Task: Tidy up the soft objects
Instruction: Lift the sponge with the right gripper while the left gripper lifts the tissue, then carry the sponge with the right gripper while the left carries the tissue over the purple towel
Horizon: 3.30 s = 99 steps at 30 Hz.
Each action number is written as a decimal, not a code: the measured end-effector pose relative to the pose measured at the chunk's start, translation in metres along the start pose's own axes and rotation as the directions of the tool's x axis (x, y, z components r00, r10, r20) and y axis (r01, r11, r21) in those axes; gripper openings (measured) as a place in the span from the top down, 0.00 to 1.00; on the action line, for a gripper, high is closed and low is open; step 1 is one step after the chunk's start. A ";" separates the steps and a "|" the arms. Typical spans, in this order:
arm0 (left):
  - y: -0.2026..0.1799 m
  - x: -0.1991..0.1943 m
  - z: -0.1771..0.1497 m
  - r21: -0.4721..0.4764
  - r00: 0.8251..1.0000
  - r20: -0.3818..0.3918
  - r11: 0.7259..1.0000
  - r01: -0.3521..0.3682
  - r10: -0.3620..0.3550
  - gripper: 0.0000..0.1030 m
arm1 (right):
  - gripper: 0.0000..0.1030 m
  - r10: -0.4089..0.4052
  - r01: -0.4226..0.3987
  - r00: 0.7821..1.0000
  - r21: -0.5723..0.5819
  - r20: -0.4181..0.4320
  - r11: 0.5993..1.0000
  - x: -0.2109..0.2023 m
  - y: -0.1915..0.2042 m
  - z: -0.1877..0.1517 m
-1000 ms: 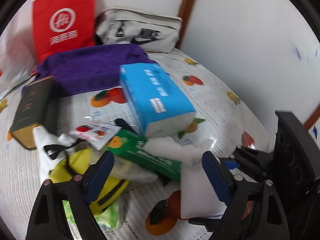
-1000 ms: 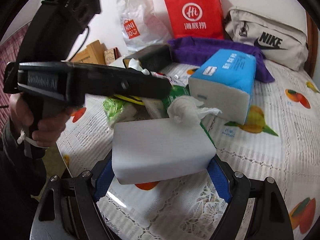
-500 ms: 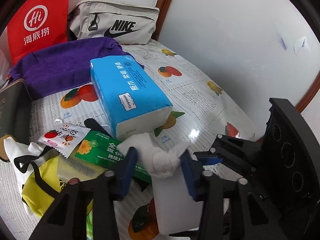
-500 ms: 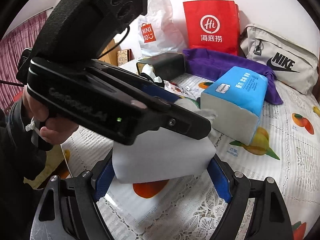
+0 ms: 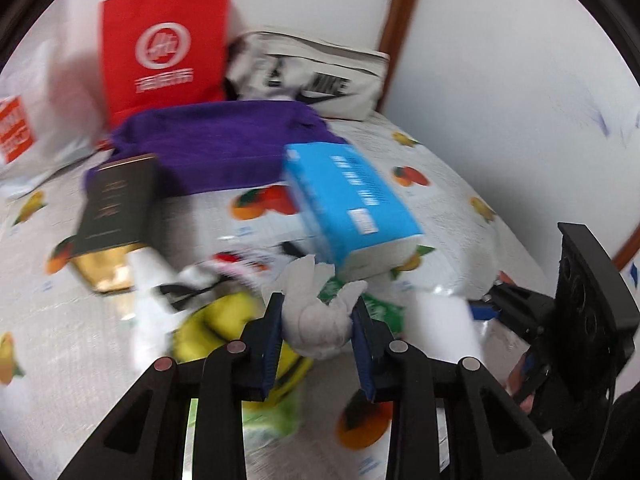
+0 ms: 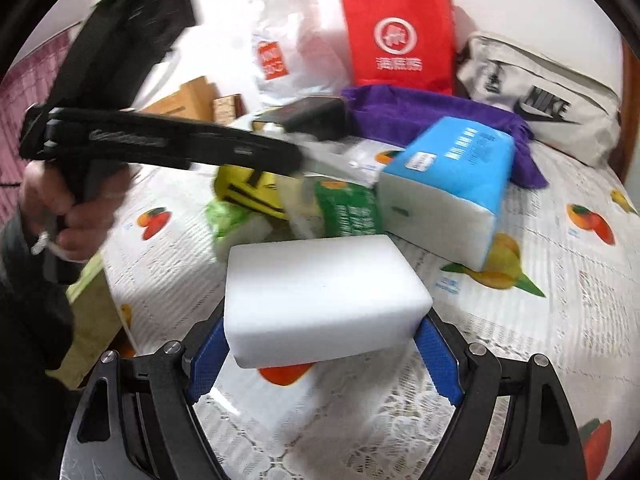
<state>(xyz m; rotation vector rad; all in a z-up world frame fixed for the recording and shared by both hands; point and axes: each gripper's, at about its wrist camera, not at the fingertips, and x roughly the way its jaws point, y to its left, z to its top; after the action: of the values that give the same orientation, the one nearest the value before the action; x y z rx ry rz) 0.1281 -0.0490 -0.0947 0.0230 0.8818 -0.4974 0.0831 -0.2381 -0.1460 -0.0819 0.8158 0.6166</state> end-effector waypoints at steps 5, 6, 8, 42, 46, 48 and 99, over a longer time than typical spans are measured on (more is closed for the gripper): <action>0.027 -0.024 -0.009 -0.059 0.996 0.026 0.995 -0.085 0.086 0.71 | 0.19 -0.036 0.037 0.999 0.071 -0.016 0.997 0.003 -0.012 0.007; 0.031 -0.028 -0.011 -0.069 0.995 0.031 0.993 -0.095 0.097 0.71 | 0.19 -0.048 0.049 0.999 0.082 -0.016 0.995 0.002 -0.014 0.008; 0.040 -0.035 -0.015 -0.098 0.992 0.035 0.988 -0.119 0.123 0.71 | 0.19 -0.065 0.066 0.998 0.092 -0.018 0.994 0.000 -0.015 0.010; 0.117 0.003 -0.062 -0.272 0.975 -0.008 0.937 -0.218 0.224 0.71 | 0.19 -0.269 0.300 0.951 0.253 -0.151 0.920 0.027 -0.033 0.018; 0.120 -0.001 -0.058 -0.261 0.979 -0.011 0.945 -0.200 0.204 0.71 | 0.19 -0.265 0.297 0.952 0.249 -0.155 0.922 0.023 -0.031 0.022; 0.120 -0.006 -0.055 -0.257 0.979 -0.004 0.946 -0.199 0.205 0.71 | 0.19 -0.252 0.285 0.955 0.252 -0.156 0.925 0.019 -0.029 0.025; 0.169 0.033 0.143 -0.223 0.968 0.057 0.948 -0.226 0.244 0.71 | 0.19 -0.302 0.304 0.953 0.188 -0.039 0.934 0.097 -0.138 0.225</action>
<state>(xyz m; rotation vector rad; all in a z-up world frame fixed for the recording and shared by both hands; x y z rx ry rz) 0.3222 0.0563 -0.0582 -0.0892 0.8335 -0.1762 0.3568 -0.2374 -0.0806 -0.0336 0.8477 0.2444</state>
